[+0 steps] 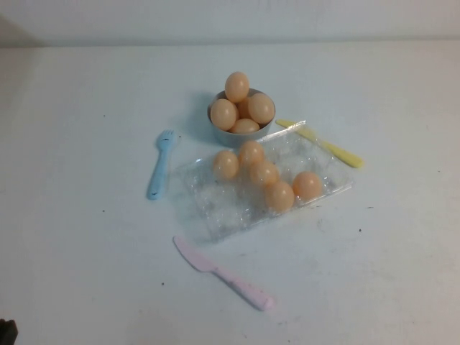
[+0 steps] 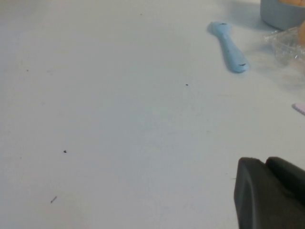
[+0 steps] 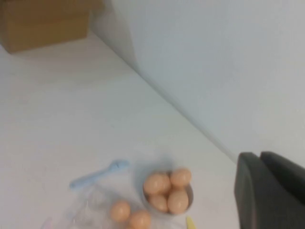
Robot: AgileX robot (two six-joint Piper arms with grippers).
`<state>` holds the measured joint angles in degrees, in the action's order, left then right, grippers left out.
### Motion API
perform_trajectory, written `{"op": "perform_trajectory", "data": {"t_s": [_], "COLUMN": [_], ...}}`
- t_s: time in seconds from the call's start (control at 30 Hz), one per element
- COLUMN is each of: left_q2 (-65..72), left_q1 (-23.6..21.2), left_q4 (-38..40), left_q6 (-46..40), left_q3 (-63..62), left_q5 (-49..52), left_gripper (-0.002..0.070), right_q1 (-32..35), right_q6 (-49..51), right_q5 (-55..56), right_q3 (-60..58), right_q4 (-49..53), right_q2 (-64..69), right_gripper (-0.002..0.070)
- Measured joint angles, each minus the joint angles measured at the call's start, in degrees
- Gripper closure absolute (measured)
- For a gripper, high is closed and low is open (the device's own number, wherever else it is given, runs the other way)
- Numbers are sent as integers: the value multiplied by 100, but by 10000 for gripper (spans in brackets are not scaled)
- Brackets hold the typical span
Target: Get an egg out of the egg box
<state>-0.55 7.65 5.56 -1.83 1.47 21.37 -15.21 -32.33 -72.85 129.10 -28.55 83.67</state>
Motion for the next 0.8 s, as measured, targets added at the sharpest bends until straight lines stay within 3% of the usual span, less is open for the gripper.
{"op": "perform_trajectory", "data": {"t_s": [0.2,0.5,0.63,0.8], "left_q2": [0,0,0,0], "left_q1": [0,0,0,0], "left_q4": [0,0,0,0], "left_q6": [0,0,0,0], "left_q3": [0,0,0,0], "left_q5": [0,0,0,0], "left_gripper": [679,679,679,679], "right_q1": [0,0,0,0], "right_q6": [87,181,264,522], "right_q5": [712,3883,4940,5323], "right_q3": [-2801,-7833,-9193,-10061], "right_q4": [520,1083,1354,1386], "right_q2": [-1955,-5405,-6167,-6570], "right_gripper": [687,687,690,691]}}
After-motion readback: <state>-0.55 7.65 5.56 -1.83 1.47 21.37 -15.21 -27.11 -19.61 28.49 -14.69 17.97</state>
